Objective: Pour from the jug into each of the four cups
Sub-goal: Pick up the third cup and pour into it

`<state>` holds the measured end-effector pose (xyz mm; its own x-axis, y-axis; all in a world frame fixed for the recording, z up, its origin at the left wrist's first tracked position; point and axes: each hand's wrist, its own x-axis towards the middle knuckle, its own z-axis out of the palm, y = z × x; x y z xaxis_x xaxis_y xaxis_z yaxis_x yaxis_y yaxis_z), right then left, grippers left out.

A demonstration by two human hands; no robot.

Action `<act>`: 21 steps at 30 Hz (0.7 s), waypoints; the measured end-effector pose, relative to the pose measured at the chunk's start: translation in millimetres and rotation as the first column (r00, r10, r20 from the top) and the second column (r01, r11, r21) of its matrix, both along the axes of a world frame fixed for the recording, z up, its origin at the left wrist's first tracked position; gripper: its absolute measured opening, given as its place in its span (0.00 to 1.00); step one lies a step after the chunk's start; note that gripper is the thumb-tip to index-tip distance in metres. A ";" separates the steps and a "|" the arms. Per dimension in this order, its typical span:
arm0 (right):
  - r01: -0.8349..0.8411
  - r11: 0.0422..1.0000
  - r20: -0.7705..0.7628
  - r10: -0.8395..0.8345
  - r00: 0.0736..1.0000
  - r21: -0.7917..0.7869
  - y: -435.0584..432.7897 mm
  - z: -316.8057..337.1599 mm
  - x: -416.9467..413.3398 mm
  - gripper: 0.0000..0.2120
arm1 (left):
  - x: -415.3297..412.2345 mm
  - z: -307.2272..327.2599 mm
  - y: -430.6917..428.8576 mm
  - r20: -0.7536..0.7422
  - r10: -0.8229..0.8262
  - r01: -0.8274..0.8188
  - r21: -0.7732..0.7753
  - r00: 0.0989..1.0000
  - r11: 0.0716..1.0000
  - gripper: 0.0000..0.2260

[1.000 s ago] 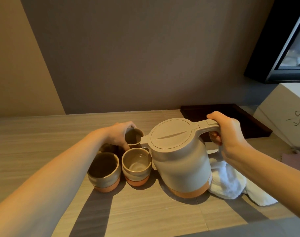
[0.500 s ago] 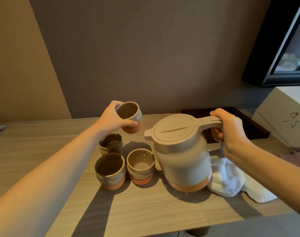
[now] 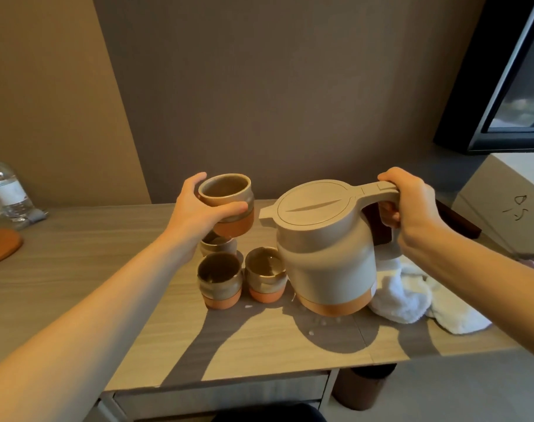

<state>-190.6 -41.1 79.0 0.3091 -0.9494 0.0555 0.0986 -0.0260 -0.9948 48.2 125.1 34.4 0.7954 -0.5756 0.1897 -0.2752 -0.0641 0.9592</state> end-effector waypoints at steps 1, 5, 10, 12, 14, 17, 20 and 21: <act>0.000 1.000 0.000 0.000 1.000 -0.005 2.3 0.8 -0.3 0.10 | -4.1 -1.6 6.3 -0.023 -0.002 0.001 -0.013 1.000 1.000 0.42; -0.003 1.000 0.002 0.003 1.000 -0.015 10.0 2.7 -1.8 0.09 | -20.3 -11.8 28.1 -0.085 -0.002 -0.003 -0.059 0.996 0.998 0.35; -0.009 0.999 -0.020 0.008 1.000 -0.031 18.1 6.3 -3.0 0.09 | -37.5 -25.0 46.1 -0.051 0.034 -0.037 -0.048 0.998 0.998 0.33; -0.010 0.999 -0.021 0.009 1.000 -0.035 20.7 7.2 -3.6 0.09 | -42.8 -29.9 51.1 -0.035 0.038 -0.039 -0.041 0.999 0.998 0.34; -0.016 0.999 -0.019 0.016 1.000 -0.039 22.6 8.0 -3.9 0.09 | -47.6 -34.4 55.1 -0.021 0.030 -0.030 -0.027 0.999 0.999 0.34; -0.023 0.999 -0.032 0.021 0.999 -0.044 24.7 8.2 -3.7 0.10 | -53.5 -41.5 58.5 0.037 -0.001 0.001 0.008 0.999 1.000 0.35; -0.042 0.998 -0.047 0.039 0.998 -0.050 27.1 6.9 -3.0 0.11 | -57.8 -47.5 57.8 0.093 -0.036 0.032 0.045 0.995 0.998 0.37; -0.049 0.997 -0.051 0.047 0.998 -0.053 27.9 5.8 -2.7 0.12 | -58.1 -49.4 57.2 0.119 -0.044 0.036 0.064 0.992 0.997 0.38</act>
<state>-193.3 -13.2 84.9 0.3579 -0.9294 0.0898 0.0516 -0.0763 -0.9957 -9.9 182.3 -15.0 0.7453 -0.6199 0.2454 -0.3916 -0.1091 0.9136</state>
